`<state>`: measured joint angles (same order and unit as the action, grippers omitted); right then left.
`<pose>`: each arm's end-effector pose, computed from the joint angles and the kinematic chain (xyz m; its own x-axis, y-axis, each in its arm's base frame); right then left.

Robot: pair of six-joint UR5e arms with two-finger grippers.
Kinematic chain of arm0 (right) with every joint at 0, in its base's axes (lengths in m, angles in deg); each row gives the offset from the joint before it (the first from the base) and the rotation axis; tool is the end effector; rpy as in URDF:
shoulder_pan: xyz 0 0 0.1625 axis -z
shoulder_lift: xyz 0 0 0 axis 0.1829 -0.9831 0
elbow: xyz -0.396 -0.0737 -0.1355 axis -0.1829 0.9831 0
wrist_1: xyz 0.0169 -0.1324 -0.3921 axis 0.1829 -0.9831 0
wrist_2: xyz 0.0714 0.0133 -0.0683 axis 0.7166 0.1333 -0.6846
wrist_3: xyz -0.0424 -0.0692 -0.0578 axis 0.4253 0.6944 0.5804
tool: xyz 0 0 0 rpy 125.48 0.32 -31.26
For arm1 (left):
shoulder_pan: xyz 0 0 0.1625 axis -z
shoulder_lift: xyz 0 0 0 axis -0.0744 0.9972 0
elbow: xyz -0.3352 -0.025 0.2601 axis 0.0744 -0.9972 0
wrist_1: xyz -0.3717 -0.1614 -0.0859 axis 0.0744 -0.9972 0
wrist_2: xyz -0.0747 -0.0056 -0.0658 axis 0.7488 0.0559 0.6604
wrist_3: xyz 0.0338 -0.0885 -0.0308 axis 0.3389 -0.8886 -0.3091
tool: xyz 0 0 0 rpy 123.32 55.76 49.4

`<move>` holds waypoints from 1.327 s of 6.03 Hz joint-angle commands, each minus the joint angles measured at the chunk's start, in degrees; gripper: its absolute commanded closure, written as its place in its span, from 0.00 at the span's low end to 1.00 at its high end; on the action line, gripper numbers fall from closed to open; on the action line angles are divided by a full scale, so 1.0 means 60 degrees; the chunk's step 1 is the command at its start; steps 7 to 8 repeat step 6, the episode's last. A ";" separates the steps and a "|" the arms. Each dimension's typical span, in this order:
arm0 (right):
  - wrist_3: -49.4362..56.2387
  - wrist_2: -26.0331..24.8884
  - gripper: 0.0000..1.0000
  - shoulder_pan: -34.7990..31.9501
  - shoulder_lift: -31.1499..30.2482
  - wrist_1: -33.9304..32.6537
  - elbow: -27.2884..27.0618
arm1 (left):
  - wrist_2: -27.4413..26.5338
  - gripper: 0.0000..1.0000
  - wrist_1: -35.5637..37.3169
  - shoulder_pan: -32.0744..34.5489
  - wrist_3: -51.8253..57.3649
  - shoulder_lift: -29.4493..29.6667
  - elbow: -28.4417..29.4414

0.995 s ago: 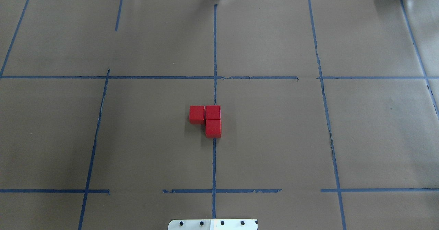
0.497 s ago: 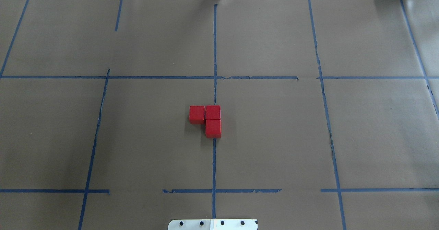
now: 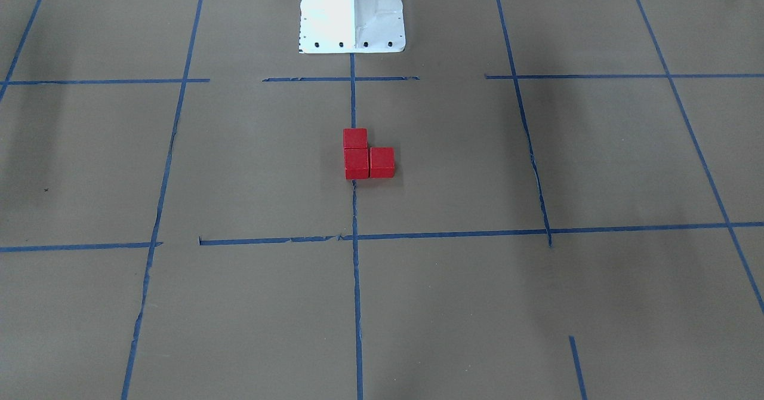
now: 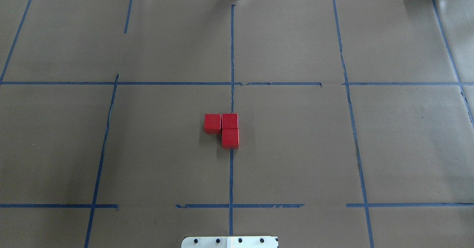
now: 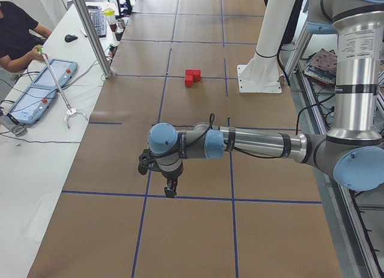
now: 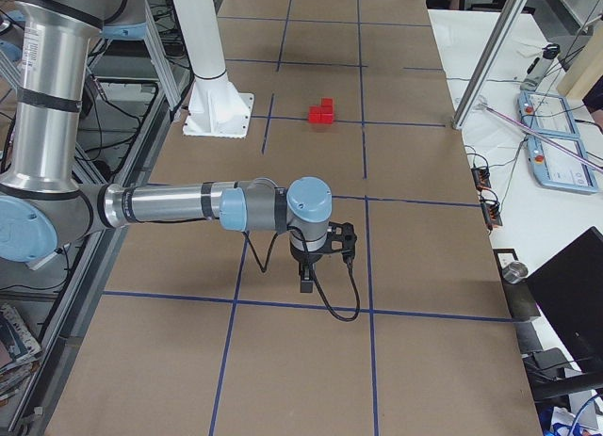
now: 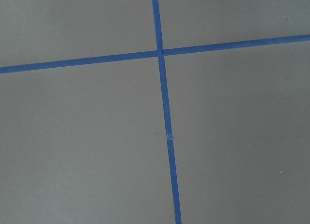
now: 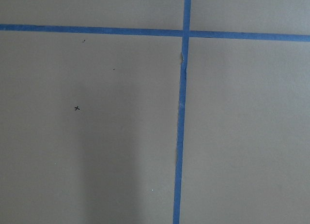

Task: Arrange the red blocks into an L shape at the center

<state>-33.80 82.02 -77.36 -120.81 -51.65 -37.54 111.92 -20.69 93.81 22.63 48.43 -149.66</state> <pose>0.0483 -0.4043 0.6069 0.7086 -0.0382 0.7046 0.0289 0.9993 0.0250 -0.0577 -0.4590 0.6226 0.6837 0.1174 -0.7203 -0.1075 0.9924 0.0598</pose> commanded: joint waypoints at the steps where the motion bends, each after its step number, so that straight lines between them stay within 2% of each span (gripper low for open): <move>1: 0.0001 0.0005 0.00 0.0000 0.0000 0.0010 -0.0015 | 0.0015 0.00 0.0002 -0.0042 -0.0017 -0.0004 0.0008; 8: 0.0016 0.0005 0.00 0.0000 0.0000 0.0010 0.0000 | -0.0029 0.00 0.0016 -0.0056 -0.0031 -0.0004 -0.0050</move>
